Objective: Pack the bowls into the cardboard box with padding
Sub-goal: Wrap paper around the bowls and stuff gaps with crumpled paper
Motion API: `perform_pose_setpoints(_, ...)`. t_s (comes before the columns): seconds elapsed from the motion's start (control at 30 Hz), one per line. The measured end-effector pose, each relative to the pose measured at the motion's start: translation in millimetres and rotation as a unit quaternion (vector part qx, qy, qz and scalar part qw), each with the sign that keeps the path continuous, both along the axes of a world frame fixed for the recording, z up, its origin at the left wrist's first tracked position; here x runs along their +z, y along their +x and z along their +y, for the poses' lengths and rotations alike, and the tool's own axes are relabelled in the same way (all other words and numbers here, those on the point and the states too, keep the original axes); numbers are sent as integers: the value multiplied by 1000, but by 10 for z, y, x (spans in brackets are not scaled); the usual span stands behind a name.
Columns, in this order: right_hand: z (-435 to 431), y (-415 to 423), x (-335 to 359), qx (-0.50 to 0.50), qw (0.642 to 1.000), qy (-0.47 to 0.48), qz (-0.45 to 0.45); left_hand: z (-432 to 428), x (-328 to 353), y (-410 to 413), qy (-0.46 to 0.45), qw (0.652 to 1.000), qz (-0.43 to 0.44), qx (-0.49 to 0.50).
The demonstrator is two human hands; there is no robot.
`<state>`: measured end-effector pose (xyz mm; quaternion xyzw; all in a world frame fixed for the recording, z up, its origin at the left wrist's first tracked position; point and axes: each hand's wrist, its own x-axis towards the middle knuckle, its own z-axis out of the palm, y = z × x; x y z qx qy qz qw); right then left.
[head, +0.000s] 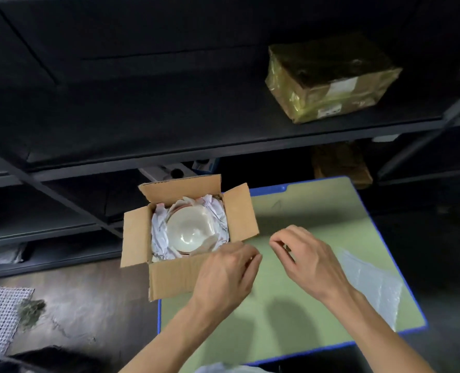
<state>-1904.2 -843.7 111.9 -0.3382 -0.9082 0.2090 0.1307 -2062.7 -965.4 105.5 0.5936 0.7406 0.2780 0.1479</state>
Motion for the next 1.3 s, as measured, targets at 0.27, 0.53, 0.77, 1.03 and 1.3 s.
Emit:
perform_pose_setpoints(0.27, 125, 980, -442, -95, 985, -74, -123, 464, -340, 729, -87, 988, 29, -126)
perform_pose_setpoints(0.53, 91, 1830, -770, -190, 950, -139, -206, 840, -777, 1238, -207, 951, 77, -215)
perform_pose_setpoints(0.77, 146, 2108, -1050, -269, 912, -169, -257, 1008, -1010, 1511, -239, 940, 73, -232)
perform_pose_setpoints(1.03, 81, 2105, -1276, -357, 869, -243, -240, 1107, -1243, 1804, -271, 940, -17, -208)
perform_pose_setpoints(1.3, 1, 1751, -1335, -280, 913, -245, -169, 892, -1221, 1514, -291, 946, -123, -71)
